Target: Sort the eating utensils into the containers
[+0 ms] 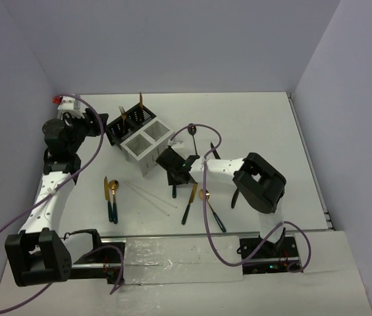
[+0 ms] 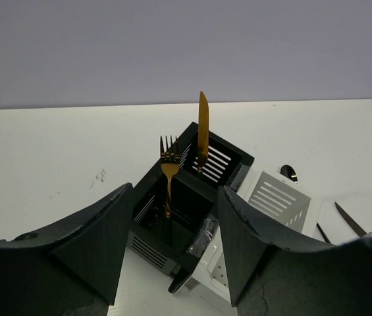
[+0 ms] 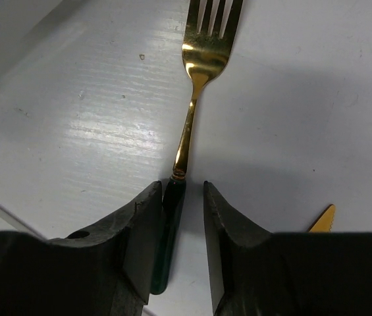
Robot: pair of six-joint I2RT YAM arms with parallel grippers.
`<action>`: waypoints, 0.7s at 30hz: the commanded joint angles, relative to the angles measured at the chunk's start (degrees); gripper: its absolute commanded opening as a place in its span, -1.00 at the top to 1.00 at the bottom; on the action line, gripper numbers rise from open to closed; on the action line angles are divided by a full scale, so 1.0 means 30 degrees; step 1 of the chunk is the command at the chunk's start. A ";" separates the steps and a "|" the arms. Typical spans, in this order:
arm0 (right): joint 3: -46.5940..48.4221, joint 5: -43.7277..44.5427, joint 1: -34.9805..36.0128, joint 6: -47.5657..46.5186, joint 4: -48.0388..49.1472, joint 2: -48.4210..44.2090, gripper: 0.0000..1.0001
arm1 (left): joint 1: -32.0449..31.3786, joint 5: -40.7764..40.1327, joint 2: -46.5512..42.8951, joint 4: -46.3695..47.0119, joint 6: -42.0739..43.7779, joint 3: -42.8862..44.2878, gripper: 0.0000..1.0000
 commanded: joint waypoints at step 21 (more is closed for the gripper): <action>-0.0919 0.0885 0.0913 0.1045 -0.1169 -0.0696 1.00 | 0.0134 0.2195 -0.1312 -0.5919 0.0759 0.3877 -0.23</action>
